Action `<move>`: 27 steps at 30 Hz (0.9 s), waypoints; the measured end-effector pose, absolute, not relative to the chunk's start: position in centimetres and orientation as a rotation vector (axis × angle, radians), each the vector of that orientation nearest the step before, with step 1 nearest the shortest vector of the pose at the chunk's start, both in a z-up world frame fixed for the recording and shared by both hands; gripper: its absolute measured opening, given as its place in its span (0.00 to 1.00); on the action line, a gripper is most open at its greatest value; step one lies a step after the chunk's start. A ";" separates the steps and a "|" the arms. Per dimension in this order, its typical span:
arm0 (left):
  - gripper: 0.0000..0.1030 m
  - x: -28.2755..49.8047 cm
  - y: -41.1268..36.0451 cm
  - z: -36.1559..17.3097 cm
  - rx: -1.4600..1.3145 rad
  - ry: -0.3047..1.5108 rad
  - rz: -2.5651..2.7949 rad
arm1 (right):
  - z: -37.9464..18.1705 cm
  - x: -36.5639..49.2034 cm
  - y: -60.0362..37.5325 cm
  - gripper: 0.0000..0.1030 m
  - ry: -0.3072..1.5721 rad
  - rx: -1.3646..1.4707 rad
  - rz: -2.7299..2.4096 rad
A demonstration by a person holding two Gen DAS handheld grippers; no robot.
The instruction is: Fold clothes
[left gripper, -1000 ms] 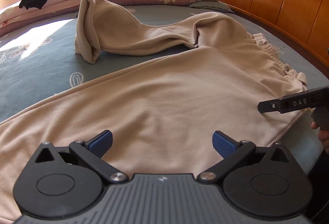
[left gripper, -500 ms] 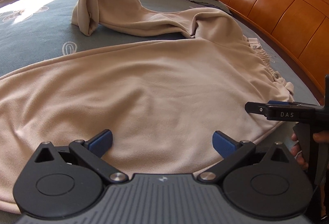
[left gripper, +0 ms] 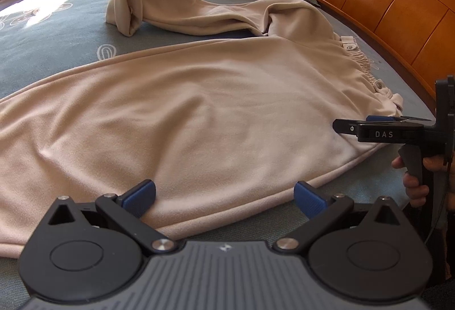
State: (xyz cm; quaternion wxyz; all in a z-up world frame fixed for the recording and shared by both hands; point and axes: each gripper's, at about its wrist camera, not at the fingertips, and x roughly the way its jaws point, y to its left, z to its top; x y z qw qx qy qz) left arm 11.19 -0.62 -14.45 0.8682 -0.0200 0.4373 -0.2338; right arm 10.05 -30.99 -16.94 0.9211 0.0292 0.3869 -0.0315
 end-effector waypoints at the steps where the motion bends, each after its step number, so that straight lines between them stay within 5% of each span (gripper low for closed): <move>1: 0.99 11.1 -0.4 -13.9 -0.041 0.904 -0.484 | -16.8 10.1 -30.9 1.00 0.801 0.054 -0.066; 7: 0.99 12.1 3.6 -10.1 -0.061 0.808 -0.369 | -15.1 9.7 -30.0 1.00 0.809 0.083 -0.031; 15: 0.99 13.4 5.0 -14.5 -0.211 0.988 -0.384 | -16.6 9.5 -28.1 1.00 0.815 0.002 -0.016; 27: 0.99 13.3 5.0 -13.0 -0.155 0.928 -0.354 | -16.8 8.8 -28.6 1.00 0.788 0.002 0.016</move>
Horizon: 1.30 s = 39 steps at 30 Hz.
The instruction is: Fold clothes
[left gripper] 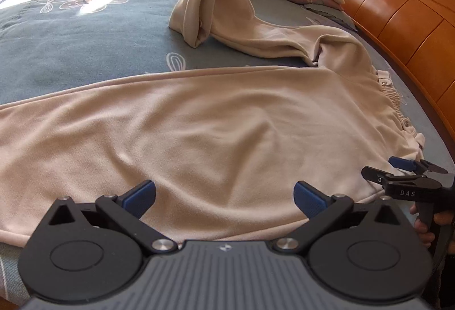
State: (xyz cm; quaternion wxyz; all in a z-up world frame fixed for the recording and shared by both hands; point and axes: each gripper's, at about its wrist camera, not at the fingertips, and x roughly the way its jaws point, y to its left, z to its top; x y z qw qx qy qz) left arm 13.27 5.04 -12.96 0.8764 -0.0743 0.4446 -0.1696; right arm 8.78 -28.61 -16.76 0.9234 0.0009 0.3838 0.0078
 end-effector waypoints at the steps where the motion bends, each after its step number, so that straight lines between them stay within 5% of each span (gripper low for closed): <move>1: 0.99 13.6 5.0 -13.2 -0.155 0.935 -0.357 | -16.7 8.8 -28.6 1.00 0.787 0.001 0.016; 25: 0.99 11.1 15.8 -14.9 -0.225 0.920 -0.041 | -16.9 8.8 -28.5 1.00 0.791 0.006 0.003; 39: 0.99 14.1 13.7 -3.6 -0.228 0.679 -0.108 | -16.7 9.2 -28.7 1.00 0.807 0.004 0.027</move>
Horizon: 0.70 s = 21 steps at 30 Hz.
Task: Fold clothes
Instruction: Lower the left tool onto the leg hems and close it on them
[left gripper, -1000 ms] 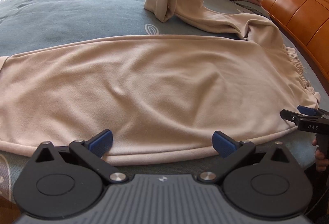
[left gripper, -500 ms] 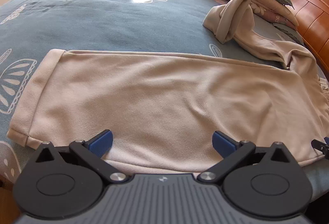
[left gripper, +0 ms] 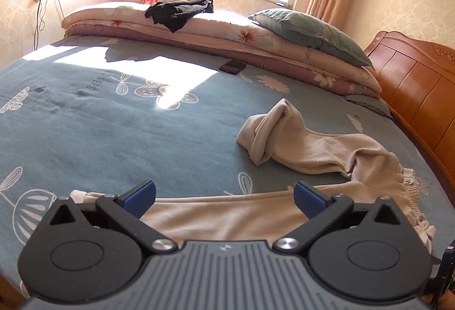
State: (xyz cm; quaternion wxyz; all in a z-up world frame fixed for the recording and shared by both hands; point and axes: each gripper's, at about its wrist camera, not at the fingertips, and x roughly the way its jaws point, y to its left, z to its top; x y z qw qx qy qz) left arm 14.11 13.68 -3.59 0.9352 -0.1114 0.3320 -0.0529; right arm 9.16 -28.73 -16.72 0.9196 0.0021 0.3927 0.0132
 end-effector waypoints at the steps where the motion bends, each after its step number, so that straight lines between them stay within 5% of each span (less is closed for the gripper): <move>1: 0.99 14.8 13.2 -3.1 -0.224 0.670 -0.129 | -16.7 9.1 -28.7 1.00 0.808 0.003 0.030; 13: 0.99 21.2 18.2 -15.2 -0.498 0.938 -0.087 | -16.7 9.2 -28.8 1.00 0.814 -0.002 0.034; 21: 0.99 23.3 18.4 -14.0 -0.408 0.874 0.059 | -16.7 9.4 -28.6 1.00 0.823 -0.001 0.016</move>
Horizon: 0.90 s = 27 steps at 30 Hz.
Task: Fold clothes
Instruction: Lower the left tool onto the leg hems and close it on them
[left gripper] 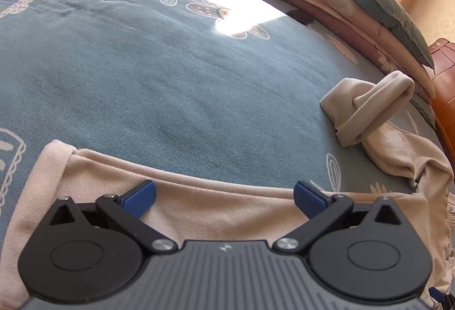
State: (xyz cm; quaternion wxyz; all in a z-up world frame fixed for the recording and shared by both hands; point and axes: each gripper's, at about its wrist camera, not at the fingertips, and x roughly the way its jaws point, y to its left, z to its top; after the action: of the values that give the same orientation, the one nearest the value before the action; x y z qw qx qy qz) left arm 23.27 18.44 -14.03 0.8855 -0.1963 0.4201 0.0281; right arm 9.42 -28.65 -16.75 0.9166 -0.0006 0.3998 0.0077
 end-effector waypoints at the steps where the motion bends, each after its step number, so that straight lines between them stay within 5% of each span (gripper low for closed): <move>1: 0.99 23.3 17.7 -13.2 -0.382 0.841 0.077 | -16.7 9.5 -28.6 1.00 0.827 -0.001 0.014; 8: 0.99 25.5 8.2 -8.0 -0.155 0.691 0.037 | -15.2 11.0 -28.8 1.00 0.900 0.027 0.005; 14: 1.00 28.2 5.4 -6.8 -0.158 0.633 -0.033 | -8.0 12.6 -28.8 1.00 0.752 0.051 0.002; 21: 0.99 27.2 9.6 -9.8 -0.144 0.693 0.162 | -1.8 17.0 -25.3 1.00 0.583 0.032 0.075; 27: 1.00 21.0 14.7 -10.7 -0.180 0.609 0.320 | -3.9 20.0 -19.9 1.00 0.606 0.017 0.153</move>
State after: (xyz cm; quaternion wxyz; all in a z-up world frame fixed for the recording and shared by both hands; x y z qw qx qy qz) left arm 20.98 14.67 -10.67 0.9374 -0.0884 0.2982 0.1565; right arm 19.98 -19.89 -3.90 0.9516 0.0084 0.2979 0.0753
